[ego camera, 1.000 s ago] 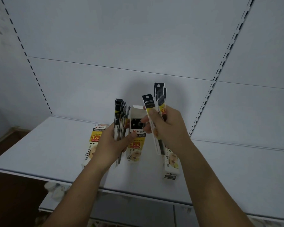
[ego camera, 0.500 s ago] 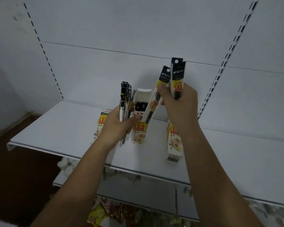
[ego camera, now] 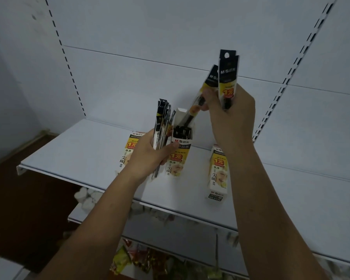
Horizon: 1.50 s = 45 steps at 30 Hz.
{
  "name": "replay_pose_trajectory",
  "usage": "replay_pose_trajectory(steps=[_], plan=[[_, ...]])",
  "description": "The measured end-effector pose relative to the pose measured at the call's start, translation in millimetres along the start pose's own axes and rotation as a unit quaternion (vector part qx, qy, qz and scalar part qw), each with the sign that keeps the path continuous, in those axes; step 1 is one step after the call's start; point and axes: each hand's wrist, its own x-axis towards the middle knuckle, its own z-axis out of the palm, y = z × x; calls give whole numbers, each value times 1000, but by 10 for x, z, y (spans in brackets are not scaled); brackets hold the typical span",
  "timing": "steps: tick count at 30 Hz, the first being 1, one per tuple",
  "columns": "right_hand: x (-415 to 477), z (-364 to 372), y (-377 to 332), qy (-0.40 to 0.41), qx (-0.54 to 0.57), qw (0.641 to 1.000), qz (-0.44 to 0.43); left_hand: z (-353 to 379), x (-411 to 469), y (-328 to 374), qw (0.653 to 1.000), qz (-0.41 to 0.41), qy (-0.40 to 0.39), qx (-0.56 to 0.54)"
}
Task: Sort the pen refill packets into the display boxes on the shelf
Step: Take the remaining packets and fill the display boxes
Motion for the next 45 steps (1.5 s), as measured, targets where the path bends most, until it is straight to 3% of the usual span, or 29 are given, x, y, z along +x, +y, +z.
replay_pose_trajectory(steps=[11,19,27,30,45], plan=[[14,-78,-28,-20,-20,1000,-1,-21,28,-37,1000,5,-14,-7],[-20,79,116,-129,-51,990,28,-35,74,-52,1000,-1,-9,-11],[139,24,61,-87,-29,995,31,-30,86,-35,999,-5,-23,-23],[140,81,128,-149,-89,984,33,-24,90,-30,1000,-5,-19,-23],[43,165,352,-238,-187,953,24,-4,109,9,999,3,-19,-26]])
